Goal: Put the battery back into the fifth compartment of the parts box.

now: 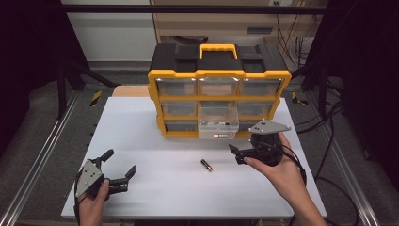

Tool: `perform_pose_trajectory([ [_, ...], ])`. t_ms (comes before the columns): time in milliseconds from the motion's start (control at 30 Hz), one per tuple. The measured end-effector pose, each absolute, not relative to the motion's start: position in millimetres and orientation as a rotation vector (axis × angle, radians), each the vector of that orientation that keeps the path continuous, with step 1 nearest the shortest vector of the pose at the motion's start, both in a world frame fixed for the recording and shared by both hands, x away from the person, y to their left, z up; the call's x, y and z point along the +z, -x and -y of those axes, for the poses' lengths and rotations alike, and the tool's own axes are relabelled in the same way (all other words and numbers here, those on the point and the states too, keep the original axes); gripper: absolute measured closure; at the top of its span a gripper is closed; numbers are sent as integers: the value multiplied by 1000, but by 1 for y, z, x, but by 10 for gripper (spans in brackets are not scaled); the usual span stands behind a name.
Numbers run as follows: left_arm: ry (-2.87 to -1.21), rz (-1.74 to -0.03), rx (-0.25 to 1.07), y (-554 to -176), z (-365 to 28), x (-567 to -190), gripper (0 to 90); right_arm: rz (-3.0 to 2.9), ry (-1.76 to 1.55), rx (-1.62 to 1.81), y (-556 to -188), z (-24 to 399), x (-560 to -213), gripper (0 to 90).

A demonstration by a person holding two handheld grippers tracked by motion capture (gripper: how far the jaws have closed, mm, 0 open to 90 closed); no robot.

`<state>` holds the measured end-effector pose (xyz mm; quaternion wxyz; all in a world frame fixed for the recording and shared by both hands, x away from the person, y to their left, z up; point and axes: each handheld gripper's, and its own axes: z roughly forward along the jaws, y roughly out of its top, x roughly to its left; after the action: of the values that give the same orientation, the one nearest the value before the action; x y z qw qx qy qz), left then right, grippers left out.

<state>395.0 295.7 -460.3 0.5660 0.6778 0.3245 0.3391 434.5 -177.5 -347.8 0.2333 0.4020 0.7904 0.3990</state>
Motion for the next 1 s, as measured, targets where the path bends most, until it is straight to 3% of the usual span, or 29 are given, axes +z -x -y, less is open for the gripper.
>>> perform_pose_trajectory([
  [300, -1559, -789, 784, -397, -299, -460, 11, -2228, -1149, 1066, -429, 174, -376, 109],
  [1000, -1615, -755, 794, -398, -292, -462, 13, -2354, -1214, 1082, -434, 132, -446, 318],
])
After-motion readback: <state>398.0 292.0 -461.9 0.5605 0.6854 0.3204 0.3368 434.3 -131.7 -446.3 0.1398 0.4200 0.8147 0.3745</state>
